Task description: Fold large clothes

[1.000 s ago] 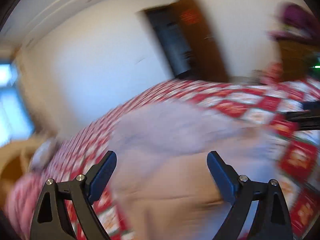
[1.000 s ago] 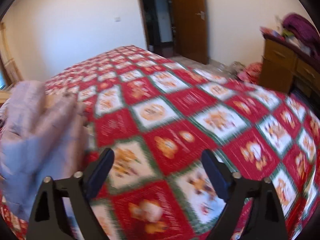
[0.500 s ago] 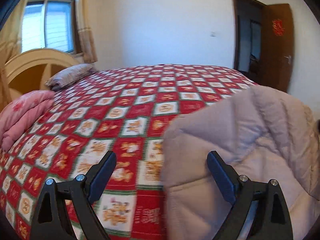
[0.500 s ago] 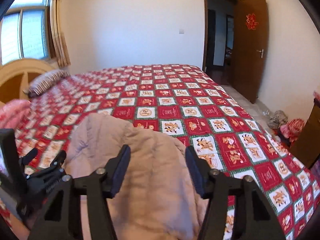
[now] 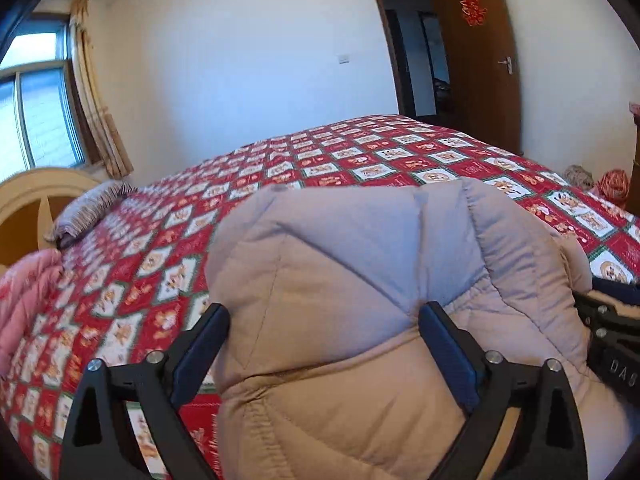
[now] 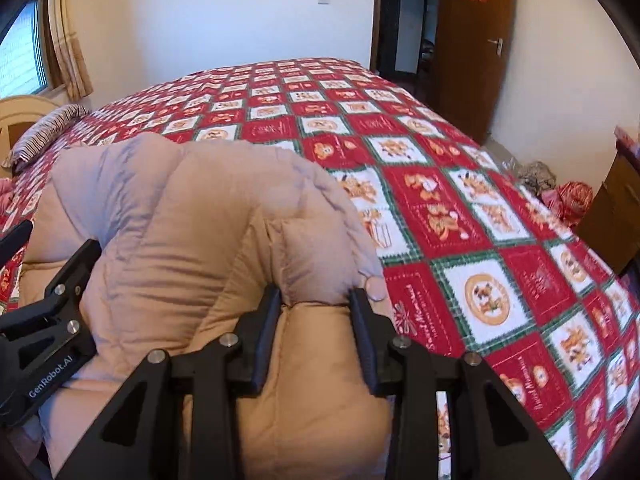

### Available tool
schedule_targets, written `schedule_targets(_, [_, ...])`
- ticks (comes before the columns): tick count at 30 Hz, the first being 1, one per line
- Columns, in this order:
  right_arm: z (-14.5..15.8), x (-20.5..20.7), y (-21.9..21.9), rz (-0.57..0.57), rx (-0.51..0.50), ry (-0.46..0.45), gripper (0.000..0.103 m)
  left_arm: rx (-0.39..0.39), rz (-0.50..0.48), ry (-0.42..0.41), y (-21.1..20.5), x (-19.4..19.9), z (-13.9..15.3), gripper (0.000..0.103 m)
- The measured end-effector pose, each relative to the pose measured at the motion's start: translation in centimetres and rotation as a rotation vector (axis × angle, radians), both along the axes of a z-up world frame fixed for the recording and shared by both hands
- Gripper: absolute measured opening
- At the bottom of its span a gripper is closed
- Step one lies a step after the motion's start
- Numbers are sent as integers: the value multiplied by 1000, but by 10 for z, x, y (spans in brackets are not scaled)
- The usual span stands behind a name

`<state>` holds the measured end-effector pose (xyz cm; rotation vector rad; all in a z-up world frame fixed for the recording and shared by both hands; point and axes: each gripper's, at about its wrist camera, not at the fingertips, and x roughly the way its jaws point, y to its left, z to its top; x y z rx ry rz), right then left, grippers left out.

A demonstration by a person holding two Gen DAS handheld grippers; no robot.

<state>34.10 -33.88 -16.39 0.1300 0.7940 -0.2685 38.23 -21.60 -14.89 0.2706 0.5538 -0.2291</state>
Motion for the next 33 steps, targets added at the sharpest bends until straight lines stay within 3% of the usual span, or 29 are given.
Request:
schedule_targets(6, [-13,3,4,-8,-14,-1,39,-58,-4,75,8,14,-13,102])
schedule_targets(33, [-35,16,1,1,-4,17,41,-23,3,132,-3,28,-30,102])
